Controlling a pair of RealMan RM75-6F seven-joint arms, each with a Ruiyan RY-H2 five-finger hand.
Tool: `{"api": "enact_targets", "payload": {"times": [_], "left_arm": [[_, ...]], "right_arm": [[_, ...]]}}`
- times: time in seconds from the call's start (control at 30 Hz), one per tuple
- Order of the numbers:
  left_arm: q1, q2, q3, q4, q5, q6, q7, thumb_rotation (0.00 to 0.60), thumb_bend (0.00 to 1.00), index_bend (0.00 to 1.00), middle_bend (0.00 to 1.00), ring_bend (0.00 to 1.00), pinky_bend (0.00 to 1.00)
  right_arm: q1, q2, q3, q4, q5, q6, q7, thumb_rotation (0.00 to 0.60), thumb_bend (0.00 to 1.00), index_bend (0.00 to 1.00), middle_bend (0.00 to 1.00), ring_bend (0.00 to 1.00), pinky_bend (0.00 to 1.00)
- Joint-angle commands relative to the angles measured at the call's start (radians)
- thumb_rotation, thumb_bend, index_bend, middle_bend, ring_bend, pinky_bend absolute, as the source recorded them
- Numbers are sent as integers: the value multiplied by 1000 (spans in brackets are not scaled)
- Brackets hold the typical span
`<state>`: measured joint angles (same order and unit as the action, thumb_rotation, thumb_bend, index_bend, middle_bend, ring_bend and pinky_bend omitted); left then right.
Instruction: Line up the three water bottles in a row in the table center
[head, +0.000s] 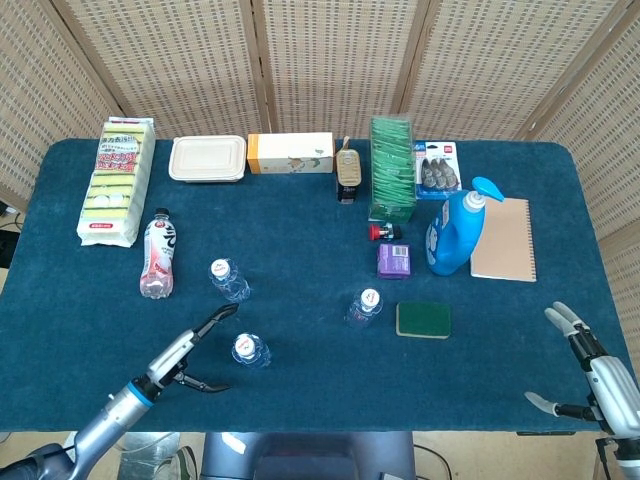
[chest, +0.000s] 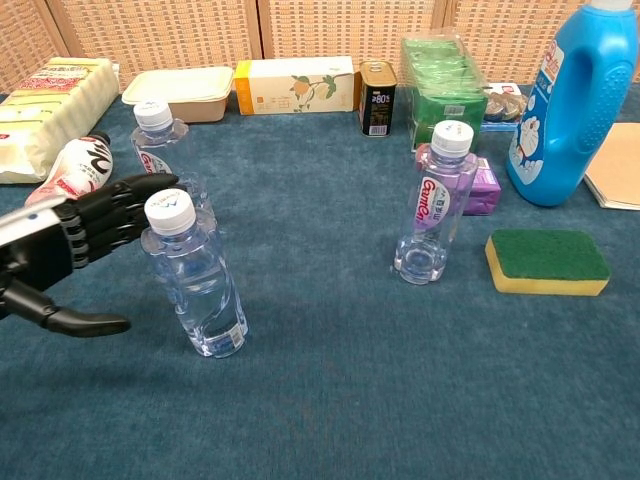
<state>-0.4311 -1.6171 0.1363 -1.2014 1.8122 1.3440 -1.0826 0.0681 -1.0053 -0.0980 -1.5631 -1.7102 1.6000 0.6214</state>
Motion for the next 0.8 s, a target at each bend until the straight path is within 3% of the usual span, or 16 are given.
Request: {"api": "enact_targets", "payload": {"times": [0.03,0.27,0.3,0.4,0.5,0.6,0.8], "left_arm": [[-18,-26,-13,0,-23,-23,1,600,136,0,0,0,61],[-51,-68,-28,-23,-66,-86,40,600,220,9,39,2,133],[-52,-72,-31,-28,-74,-90,51,600,235,42,82,17,172],[-47,-89,-47,-45,-106,-96,99,600,280,322,310,160,297],[-43,-98,-54,-55,-123,-99,151,600,310,530,467,271,363],[-43,-98,-59,-67,-137,-103,173,600,325,619,529,308,385],[-44,-93,-83,-82,-155,-86,184,600,328,659,545,319,388]], "right_arm": [[0,1,1,1,-3,0,5,600,5,44,0,0,131],[3,5,1,-3,-12,-11,3,600,5,44,0,0,198],[3,5,1,-4,-13,-12,2,600,6,44,0,0,206],[3,7,1,-7,-16,-13,3,600,5,44,0,0,225],[2,7,1,-5,-17,-12,7,600,5,44,0,0,231],[2,7,2,-5,-19,-12,9,600,5,44,0,0,232],[0,8,4,-6,-21,-10,9,600,5,44,0,0,232]]}}
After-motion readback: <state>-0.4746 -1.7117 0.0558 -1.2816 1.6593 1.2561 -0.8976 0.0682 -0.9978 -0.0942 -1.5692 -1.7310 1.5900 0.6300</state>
